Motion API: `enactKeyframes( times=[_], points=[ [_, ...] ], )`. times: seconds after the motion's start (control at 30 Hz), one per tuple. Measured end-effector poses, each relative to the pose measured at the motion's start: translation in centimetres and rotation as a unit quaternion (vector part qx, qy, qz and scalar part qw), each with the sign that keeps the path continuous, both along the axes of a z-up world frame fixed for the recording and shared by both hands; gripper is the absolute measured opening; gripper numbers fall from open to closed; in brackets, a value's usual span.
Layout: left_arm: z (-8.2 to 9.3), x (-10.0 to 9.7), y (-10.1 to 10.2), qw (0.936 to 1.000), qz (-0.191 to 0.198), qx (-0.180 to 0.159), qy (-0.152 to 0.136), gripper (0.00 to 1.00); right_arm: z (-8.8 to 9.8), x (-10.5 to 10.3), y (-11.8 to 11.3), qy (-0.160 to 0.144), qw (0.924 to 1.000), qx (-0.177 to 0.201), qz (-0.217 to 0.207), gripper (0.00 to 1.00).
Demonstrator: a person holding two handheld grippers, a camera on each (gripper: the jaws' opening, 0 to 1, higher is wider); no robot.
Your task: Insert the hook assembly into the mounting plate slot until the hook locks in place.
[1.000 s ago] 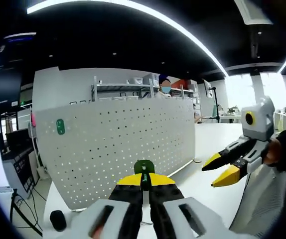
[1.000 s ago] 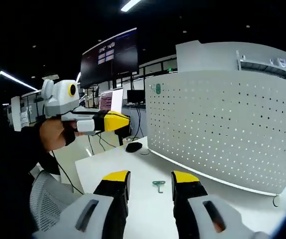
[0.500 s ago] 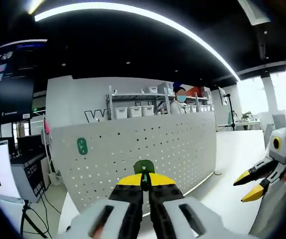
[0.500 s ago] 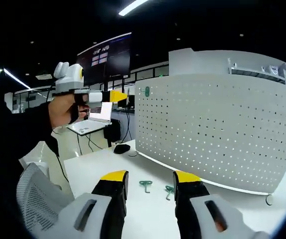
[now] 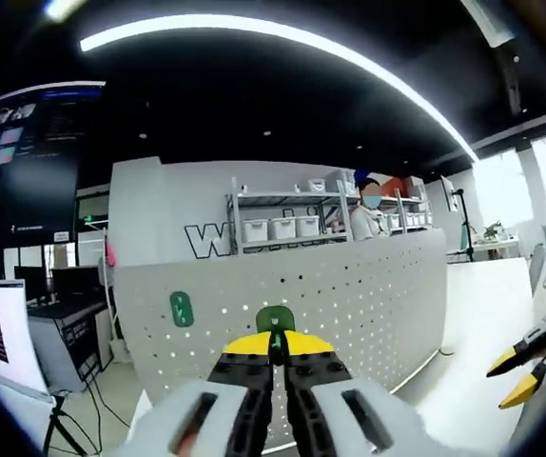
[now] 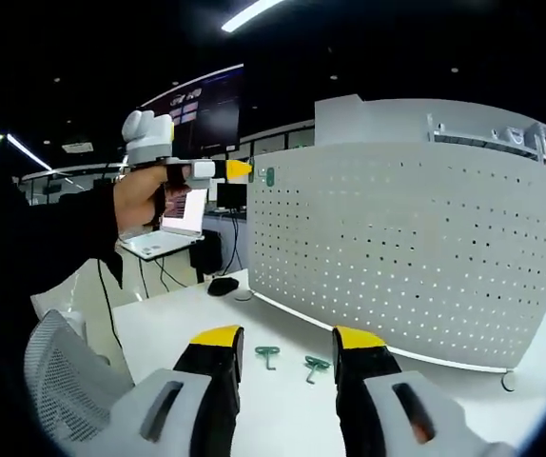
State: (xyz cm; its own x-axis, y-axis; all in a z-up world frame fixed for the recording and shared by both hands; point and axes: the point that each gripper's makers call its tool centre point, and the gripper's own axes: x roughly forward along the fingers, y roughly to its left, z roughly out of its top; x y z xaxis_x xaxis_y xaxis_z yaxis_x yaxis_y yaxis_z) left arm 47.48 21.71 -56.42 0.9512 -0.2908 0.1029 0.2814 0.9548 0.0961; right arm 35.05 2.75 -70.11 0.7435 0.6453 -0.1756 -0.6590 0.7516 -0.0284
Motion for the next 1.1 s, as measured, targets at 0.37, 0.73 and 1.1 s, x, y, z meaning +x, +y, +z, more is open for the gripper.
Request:
enactKeyframes(
  times=[0.37, 0.73, 1.1],
  points=[
    [1.2, 3.7, 0.8, 0.9990, 0.035, -0.002, -0.029, 0.02, 0.1, 0.4, -0.7, -0.002, 0.9999, 0.005, -0.010, 0.35],
    [1.1, 6.7, 2.0, 0.9968, 0.067, -0.009, -0.043, 0.02, -0.2, 0.5, -0.4, 0.004, 1.0000, 0.005, -0.006, 0.35],
    [0.3, 8.8, 2.3, 0.9960, 0.080, -0.007, -0.039, 0.02, -0.5, 0.5, -0.2, 0.013, 0.9999, 0.008, -0.001, 0.34]
  ],
)
